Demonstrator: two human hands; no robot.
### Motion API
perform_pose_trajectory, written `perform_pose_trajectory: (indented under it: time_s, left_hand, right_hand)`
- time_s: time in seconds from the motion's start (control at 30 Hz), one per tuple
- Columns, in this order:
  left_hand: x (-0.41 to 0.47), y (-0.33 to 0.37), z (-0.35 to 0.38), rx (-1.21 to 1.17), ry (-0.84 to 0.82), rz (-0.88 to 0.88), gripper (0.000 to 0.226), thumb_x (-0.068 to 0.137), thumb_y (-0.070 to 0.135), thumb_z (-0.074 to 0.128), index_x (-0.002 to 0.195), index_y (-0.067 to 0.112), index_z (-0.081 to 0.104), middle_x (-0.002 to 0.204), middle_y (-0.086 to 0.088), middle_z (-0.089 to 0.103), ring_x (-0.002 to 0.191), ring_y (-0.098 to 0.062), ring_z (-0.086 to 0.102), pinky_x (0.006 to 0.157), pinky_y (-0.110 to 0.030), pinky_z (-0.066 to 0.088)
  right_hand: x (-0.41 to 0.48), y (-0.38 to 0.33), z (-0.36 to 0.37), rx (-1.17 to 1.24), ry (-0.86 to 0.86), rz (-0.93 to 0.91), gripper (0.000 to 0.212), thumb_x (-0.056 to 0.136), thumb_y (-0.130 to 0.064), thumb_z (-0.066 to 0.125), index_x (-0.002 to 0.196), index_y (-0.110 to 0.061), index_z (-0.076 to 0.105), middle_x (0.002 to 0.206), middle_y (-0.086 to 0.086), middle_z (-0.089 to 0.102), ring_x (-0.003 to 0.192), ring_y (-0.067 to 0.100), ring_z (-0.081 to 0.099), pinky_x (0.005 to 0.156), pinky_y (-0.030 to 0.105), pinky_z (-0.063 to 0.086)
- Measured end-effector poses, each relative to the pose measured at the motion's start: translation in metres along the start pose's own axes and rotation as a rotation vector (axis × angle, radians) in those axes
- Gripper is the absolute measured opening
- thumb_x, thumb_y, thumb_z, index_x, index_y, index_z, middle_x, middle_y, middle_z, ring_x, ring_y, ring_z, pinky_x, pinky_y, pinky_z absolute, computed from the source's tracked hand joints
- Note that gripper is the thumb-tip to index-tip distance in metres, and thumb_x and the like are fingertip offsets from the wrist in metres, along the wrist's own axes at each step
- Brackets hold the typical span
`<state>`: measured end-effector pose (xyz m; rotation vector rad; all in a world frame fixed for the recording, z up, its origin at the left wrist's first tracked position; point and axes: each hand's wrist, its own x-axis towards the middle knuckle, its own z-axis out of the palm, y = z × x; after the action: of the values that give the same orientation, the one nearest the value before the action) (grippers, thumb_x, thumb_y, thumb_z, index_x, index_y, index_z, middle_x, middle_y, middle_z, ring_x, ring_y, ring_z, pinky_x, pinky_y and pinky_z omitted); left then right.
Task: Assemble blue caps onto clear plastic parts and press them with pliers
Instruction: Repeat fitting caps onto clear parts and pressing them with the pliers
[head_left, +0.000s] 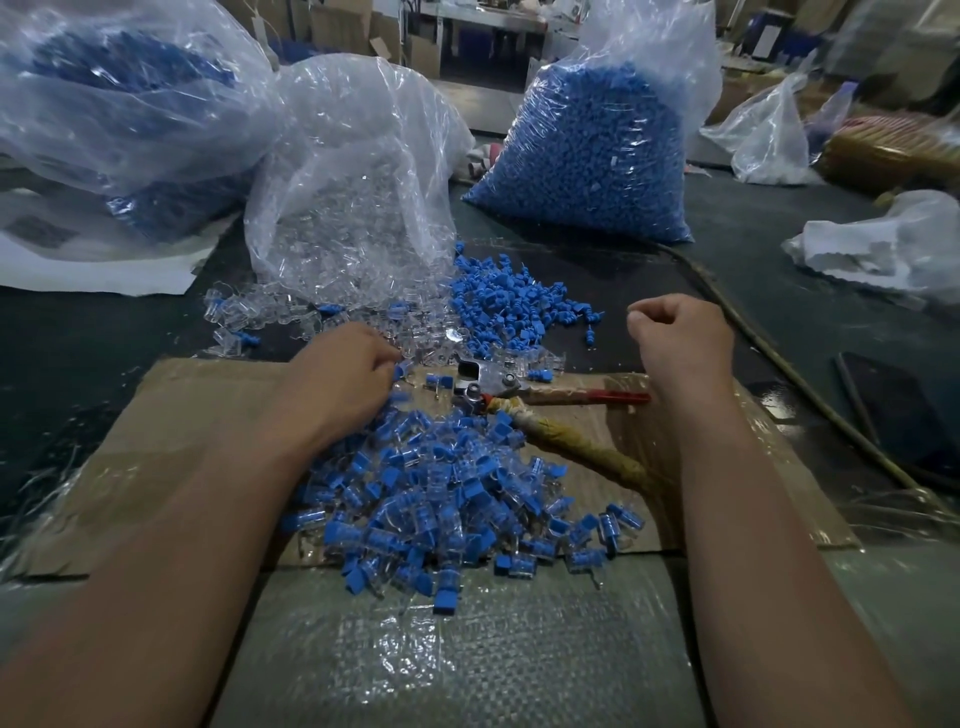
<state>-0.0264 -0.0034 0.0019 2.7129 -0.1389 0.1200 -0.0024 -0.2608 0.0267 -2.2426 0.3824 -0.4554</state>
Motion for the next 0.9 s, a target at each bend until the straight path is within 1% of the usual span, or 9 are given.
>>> perform_pose_trajectory:
  time_s: [0.1,0.2,0.3,0.37,0.4,0.47,0.53,0.7,0.9]
  left_hand:
    - [0.0,0.002,-0.002,0.008,0.07,-0.022,0.03,0.088,0.002,0.052,0.112,0.012,0.067,0.115,-0.008,0.065,0.104,-0.024,0.058,0.088,-0.032,0.043]
    - [-0.001,-0.001,0.0,-0.047,0.13,-0.018,0.027,0.087,0.007,0.058,0.112,0.014,0.066,0.111,-0.007,0.066,0.098,-0.019,0.058,0.084,-0.026,0.039]
    - [-0.004,-0.001,-0.001,-0.198,0.242,-0.015,0.028,0.086,0.009,0.061,0.114,0.012,0.064,0.109,-0.008,0.067,0.086,-0.011,0.055,0.084,-0.025,0.038]
    - [-0.006,0.002,-0.003,-0.359,0.287,-0.032,0.028,0.087,0.008,0.061,0.114,0.014,0.064,0.106,-0.005,0.067,0.085,-0.01,0.059,0.086,-0.026,0.044]
    - [-0.007,0.004,-0.004,-0.457,0.292,-0.039,0.027,0.086,0.008,0.061,0.113,0.016,0.064,0.102,0.0,0.067,0.083,-0.009,0.061,0.082,-0.024,0.049]
    - [-0.01,0.008,-0.006,-0.555,0.289,-0.019,0.028,0.084,0.01,0.065,0.109,0.023,0.064,0.089,0.013,0.064,0.078,0.002,0.061,0.069,-0.011,0.047]
    - [-0.012,0.011,-0.007,-0.622,0.239,0.005,0.029,0.081,0.009,0.068,0.103,0.027,0.063,0.082,0.018,0.062,0.073,0.005,0.061,0.064,-0.008,0.046]
    - [-0.017,0.021,-0.008,-0.775,0.1,0.051,0.035,0.077,0.001,0.068,0.087,0.034,0.061,0.082,0.01,0.066,0.071,0.006,0.064,0.065,-0.008,0.05]
    - [-0.021,0.024,-0.012,-0.965,0.096,0.027,0.032,0.075,-0.001,0.066,0.092,0.026,0.065,0.089,-0.004,0.069,0.081,-0.01,0.069,0.069,-0.013,0.053]
  right_hand:
    - [0.0,0.001,0.004,-0.002,-0.077,-0.031,0.009,0.089,-0.019,0.057,0.092,-0.023,0.065,0.085,-0.008,0.06,0.079,0.006,0.055,0.069,0.023,0.041]
    - [-0.006,-0.003,0.007,-0.056,-0.206,-0.158,0.01,0.087,-0.02,0.06,0.082,-0.028,0.062,0.077,-0.015,0.057,0.073,-0.001,0.052,0.059,0.015,0.037]
    - [-0.013,-0.008,0.009,-0.091,-0.341,-0.271,0.021,0.084,-0.018,0.064,0.071,-0.034,0.059,0.073,-0.018,0.056,0.07,-0.002,0.052,0.058,0.012,0.036]
    - [-0.017,-0.011,0.012,-0.124,-0.396,-0.32,0.014,0.083,-0.018,0.067,0.074,-0.03,0.064,0.072,-0.019,0.057,0.07,-0.003,0.053,0.059,0.011,0.038]
    - [-0.018,-0.012,0.014,-0.152,-0.415,-0.332,0.007,0.082,-0.019,0.067,0.079,-0.026,0.068,0.073,-0.018,0.057,0.071,-0.002,0.054,0.061,0.012,0.04]
    - [-0.019,-0.013,0.019,-0.202,-0.448,-0.331,0.006,0.082,-0.021,0.068,0.087,-0.022,0.071,0.076,-0.016,0.057,0.075,0.001,0.054,0.069,0.019,0.045]
    - [-0.019,-0.014,0.022,-0.244,-0.482,-0.299,0.006,0.082,-0.023,0.067,0.087,-0.024,0.07,0.074,-0.018,0.055,0.075,0.001,0.053,0.073,0.025,0.045]
    - [-0.014,-0.016,0.026,-0.249,-0.545,-0.195,0.004,0.082,-0.023,0.067,0.082,-0.022,0.071,0.076,-0.015,0.056,0.076,0.003,0.052,0.071,0.027,0.044]
    - [-0.014,-0.016,0.029,-0.286,-0.557,-0.216,0.009,0.086,-0.021,0.062,0.079,-0.021,0.068,0.074,-0.013,0.057,0.074,0.004,0.052,0.068,0.027,0.042]
